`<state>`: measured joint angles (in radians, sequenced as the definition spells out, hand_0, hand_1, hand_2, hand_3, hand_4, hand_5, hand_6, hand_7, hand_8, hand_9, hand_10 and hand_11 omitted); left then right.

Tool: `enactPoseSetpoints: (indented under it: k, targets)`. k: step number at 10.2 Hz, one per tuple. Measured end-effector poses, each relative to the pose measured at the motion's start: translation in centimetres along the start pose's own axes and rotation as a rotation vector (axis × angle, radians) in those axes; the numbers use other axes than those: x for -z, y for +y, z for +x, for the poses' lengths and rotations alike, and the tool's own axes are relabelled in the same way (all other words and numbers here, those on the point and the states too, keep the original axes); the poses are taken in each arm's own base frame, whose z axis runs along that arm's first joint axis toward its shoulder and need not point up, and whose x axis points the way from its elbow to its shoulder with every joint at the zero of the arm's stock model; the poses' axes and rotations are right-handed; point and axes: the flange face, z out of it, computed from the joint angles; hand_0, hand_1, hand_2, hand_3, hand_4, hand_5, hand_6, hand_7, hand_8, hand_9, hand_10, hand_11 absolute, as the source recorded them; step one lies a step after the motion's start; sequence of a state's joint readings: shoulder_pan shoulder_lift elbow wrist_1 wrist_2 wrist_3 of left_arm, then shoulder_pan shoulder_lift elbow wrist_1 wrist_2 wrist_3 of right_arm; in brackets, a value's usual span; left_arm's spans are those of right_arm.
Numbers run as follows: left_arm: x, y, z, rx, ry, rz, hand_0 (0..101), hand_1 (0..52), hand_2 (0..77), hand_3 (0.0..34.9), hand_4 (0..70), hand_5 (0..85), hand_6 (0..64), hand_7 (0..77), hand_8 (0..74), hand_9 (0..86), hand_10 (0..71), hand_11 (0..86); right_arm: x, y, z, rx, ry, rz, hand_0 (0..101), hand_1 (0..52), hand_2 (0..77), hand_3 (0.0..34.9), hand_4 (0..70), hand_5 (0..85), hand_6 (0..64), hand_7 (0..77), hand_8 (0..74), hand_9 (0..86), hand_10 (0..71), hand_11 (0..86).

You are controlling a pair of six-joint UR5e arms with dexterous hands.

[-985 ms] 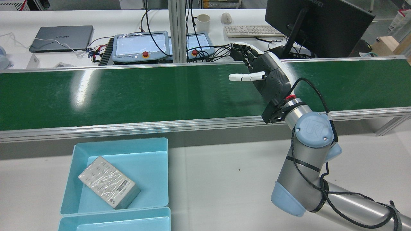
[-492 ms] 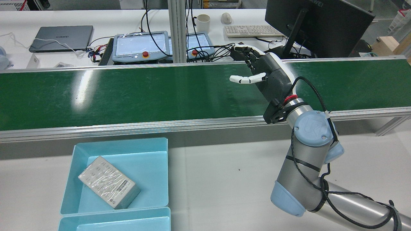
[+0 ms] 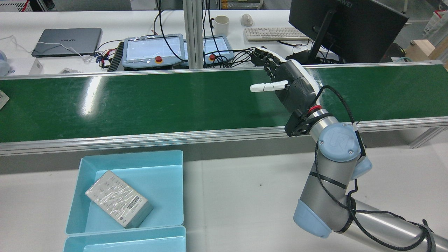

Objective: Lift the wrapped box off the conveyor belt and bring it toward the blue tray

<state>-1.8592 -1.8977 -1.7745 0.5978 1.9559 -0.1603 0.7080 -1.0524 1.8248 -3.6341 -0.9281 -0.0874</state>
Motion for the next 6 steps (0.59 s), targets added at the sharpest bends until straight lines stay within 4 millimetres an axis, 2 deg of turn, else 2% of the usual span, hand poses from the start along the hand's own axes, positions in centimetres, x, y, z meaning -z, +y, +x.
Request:
enactPoseSetpoints:
  k: [1,6]
  targets:
    - [0.0,0.0,0.0,0.0,0.0,0.0,0,0.0,1.1,0.0,0.0,1.1,0.5,0.5,0.5,0.5,0.5,0.5,0.02,-0.02,0.08,0.0,0.001,0.0,49,15.8,8.2,0.0,8.2,18.0,3.8,6.0,0.5,2.7,0.0,1.6]
    - [0.0,0.0,0.0,0.0,0.0,0.0,0,0.0,1.1,0.0,0.0,1.1,0.5,0.5,0.5,0.5,0.5,0.5,0.04,-0.04,0.15,0.001,0.002,0.001,49,15.8,7.1,0.0,8.2,18.0,4.4,6.0,0.5,2.7,0.0,1.6]
